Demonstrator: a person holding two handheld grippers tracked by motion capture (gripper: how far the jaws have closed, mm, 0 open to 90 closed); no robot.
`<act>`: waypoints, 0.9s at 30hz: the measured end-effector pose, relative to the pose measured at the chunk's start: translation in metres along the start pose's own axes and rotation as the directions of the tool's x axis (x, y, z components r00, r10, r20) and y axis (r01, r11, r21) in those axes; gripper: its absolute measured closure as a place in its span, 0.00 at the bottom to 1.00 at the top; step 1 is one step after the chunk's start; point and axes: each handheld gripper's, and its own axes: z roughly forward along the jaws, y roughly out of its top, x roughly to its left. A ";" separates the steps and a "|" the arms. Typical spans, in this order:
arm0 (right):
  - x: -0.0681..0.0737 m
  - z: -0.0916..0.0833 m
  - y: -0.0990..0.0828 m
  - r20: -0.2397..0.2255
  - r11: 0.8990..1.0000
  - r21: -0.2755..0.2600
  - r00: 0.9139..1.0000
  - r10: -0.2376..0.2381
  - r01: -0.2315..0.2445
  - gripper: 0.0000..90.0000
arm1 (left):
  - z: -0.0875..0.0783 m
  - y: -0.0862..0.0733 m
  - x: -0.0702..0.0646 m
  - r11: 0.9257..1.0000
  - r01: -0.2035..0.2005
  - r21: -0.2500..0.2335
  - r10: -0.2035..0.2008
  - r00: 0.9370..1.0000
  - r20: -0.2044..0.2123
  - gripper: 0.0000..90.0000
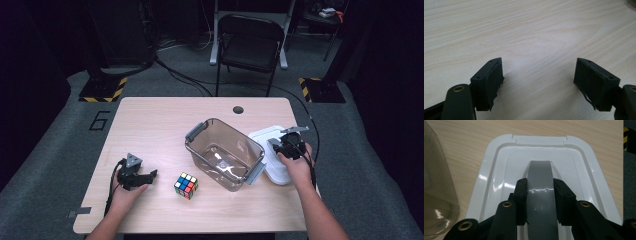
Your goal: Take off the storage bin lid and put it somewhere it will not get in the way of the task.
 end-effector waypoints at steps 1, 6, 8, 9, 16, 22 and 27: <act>0.000 0.001 0.000 0.010 1.000 -0.001 1.000 0.004 -0.004 0.74 | 0.000 0.000 0.000 1.000 0.000 0.000 0.000 1.000 0.000 0.25; 0.003 0.004 -0.001 0.009 1.000 -0.002 1.000 0.001 -0.001 0.74 | 0.000 0.000 0.000 1.000 0.000 0.000 0.000 1.000 0.000 0.25; 0.004 0.006 -0.002 0.009 1.000 0.005 1.000 0.005 -0.005 0.74 | 0.000 0.000 0.000 1.000 0.000 0.000 0.000 1.000 0.000 0.25; 0.003 0.007 -0.003 0.011 1.000 0.001 1.000 -0.003 0.003 0.74 | 0.000 0.000 0.000 1.000 0.000 0.000 0.000 1.000 0.000 0.25; 0.002 0.014 -0.009 0.012 1.000 0.013 1.000 0.013 -0.013 0.74 | 0.000 0.000 0.000 1.000 0.000 0.000 0.000 1.000 0.000 0.25; 0.001 0.016 -0.011 0.014 1.000 0.018 1.000 0.016 -0.016 0.74 | 0.000 0.000 0.000 1.000 0.000 0.000 0.000 1.000 0.000 0.25; 0.002 0.017 -0.012 0.008 0.999 0.027 1.000 0.020 -0.020 0.74 | 0.000 0.000 0.000 1.000 0.000 0.000 0.000 1.000 0.000 0.25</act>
